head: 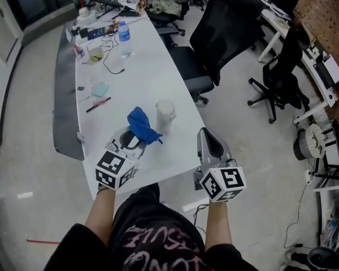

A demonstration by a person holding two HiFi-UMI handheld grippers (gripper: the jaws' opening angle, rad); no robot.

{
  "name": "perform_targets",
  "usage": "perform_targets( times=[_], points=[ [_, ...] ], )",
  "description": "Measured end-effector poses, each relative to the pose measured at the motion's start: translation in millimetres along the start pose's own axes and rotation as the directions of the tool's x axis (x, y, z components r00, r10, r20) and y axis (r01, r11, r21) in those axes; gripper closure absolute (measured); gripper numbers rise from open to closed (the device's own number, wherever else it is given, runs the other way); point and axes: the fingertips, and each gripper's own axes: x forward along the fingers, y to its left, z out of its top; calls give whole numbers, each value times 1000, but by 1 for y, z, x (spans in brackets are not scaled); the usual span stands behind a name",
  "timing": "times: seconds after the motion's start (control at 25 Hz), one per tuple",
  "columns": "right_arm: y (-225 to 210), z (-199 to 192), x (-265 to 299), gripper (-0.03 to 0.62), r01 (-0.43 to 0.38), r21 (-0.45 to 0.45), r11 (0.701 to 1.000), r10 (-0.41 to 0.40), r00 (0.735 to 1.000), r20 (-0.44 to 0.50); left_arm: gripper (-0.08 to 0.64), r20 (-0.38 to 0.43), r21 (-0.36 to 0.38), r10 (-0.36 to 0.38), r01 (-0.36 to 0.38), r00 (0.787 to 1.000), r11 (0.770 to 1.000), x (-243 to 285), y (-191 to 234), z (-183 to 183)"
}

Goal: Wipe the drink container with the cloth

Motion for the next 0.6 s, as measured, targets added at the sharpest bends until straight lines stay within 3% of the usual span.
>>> perform_targets(
  times=[0.6],
  points=[
    [-6, 5, -57, 598, 71, -33, 997, -72, 997, -3, 460, 88, 32, 2, -5, 996, 999, -28, -27, 38]
  ],
)
